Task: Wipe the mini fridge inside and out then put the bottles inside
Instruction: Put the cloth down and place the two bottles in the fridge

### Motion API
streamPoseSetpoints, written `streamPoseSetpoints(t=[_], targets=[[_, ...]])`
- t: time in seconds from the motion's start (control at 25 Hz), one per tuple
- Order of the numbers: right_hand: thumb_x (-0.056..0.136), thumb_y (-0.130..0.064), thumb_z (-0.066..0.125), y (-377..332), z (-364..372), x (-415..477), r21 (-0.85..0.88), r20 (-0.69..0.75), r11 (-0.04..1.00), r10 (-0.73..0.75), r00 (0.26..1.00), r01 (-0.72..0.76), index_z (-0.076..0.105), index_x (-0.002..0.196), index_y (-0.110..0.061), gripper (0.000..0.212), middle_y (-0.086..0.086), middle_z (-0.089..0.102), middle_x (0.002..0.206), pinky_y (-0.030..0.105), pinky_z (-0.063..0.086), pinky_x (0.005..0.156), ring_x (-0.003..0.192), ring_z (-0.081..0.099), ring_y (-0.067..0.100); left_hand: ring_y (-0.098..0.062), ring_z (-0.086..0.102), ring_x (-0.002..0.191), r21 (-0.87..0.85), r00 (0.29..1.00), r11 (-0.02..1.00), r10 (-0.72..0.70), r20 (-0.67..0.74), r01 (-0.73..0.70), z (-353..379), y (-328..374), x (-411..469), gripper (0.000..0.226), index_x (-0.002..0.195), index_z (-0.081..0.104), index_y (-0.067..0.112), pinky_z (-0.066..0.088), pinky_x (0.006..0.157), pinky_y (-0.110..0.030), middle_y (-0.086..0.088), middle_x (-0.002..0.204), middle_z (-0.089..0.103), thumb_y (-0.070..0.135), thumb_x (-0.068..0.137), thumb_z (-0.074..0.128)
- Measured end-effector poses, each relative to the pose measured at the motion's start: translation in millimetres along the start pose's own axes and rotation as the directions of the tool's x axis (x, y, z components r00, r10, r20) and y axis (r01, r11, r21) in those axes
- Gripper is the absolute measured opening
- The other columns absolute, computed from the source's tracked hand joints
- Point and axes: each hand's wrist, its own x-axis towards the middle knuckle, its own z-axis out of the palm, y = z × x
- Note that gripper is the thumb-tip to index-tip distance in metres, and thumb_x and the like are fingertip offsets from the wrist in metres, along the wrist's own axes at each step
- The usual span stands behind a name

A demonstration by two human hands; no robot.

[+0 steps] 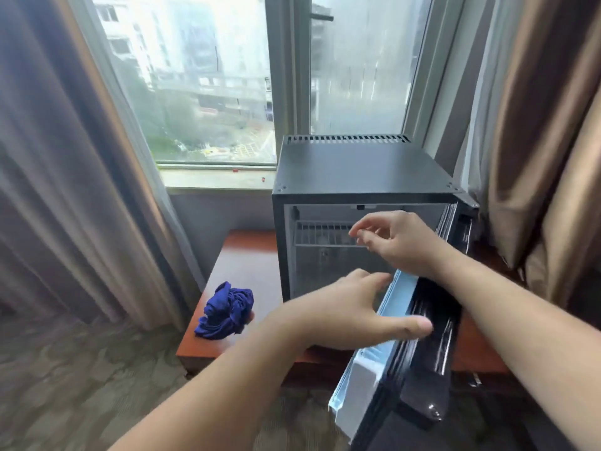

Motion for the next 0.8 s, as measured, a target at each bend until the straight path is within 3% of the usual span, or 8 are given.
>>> streamPoseSetpoints(t=[0.08,0.2,0.28,0.44,0.56,0.68,0.8], targets=[[0.098,-0.028,0.066,3,3,5,0.092,-0.066,0.996,-0.016,0.998,0.022,0.077,0.099,-0.032,0.012,-0.013,0.075,0.082,0.018,0.052,0.076,0.079,0.069,0.007,-0.015,0.026,0.148,0.053,1.000,0.999,-0.013,0.015,0.012,20,28,-11,0.101,0.159,0.019,0.035,0.030,0.121,-0.042,0.007,0.156,0.031,0.079,0.080,0.062],[0.098,-0.029,0.065,1,10,19,0.073,-0.080,0.995,-0.063,0.995,0.068,0.078,0.101,-0.026,0.013,-0.011,0.075,0.087,0.020,0.053,0.077,0.080,0.067,0.003,-0.021,0.031,0.138,0.233,0.986,0.971,-0.004,-0.168,0.043,40,41,-17,0.093,0.156,0.022,0.031,0.038,0.115,-0.044,0.004,0.149,0.034,0.061,0.083,0.070],[0.098,-0.027,0.065,-8,13,26,0.067,-0.127,0.991,-0.105,0.986,0.115,0.078,0.102,-0.021,0.015,-0.007,0.074,0.087,0.024,0.054,0.076,0.078,0.068,0.009,-0.023,0.033,0.134,0.313,0.952,0.941,-0.029,-0.304,0.128,36,33,-16,0.087,0.156,0.026,0.034,0.041,0.111,-0.044,0.003,0.147,0.034,0.049,0.083,0.069],[0.097,-0.020,0.065,-16,19,33,0.085,-0.296,0.971,-0.189,0.936,0.223,0.077,0.103,-0.015,0.014,-0.001,0.070,0.092,0.026,0.049,0.078,0.081,0.064,0.015,-0.021,0.037,0.124,0.436,0.894,0.856,-0.064,-0.444,0.278,2,-3,-12,0.073,0.153,0.035,0.045,0.039,0.107,-0.040,0.007,0.135,0.037,0.042,0.087,0.065],[0.095,-0.021,0.068,-5,30,37,0.019,-0.275,0.964,-0.250,0.928,0.265,0.077,0.103,-0.017,0.012,0.003,0.065,0.100,0.027,0.046,0.089,0.096,0.059,0.017,-0.021,0.040,0.119,0.514,0.811,0.764,-0.021,-0.584,0.390,-17,-39,4,0.064,0.153,0.036,0.047,0.039,0.099,-0.037,0.008,0.128,0.043,0.033,0.095,0.061],[0.095,-0.024,0.069,2,32,42,-0.014,-0.266,0.965,-0.257,0.929,0.262,0.076,0.104,-0.018,0.013,0.002,0.059,0.100,0.033,0.050,0.092,0.104,0.058,0.019,-0.022,0.038,0.130,0.553,0.770,0.705,0.017,-0.638,0.444,-32,-73,30,0.066,0.157,0.031,0.042,0.036,0.103,-0.036,0.010,0.139,0.045,0.023,0.098,0.055],[0.097,-0.027,0.067,5,30,49,-0.051,-0.213,0.970,-0.242,0.947,0.236,0.073,0.113,-0.019,0.019,0.002,0.057,0.107,0.025,0.043,0.094,0.111,0.055,0.017,-0.021,0.017,0.154,0.492,0.784,0.747,-0.064,-0.617,0.448,-40,-95,56,0.078,0.164,0.013,0.030,0.024,0.123,-0.038,0.003,0.167,0.021,0.030,0.098,0.055]])
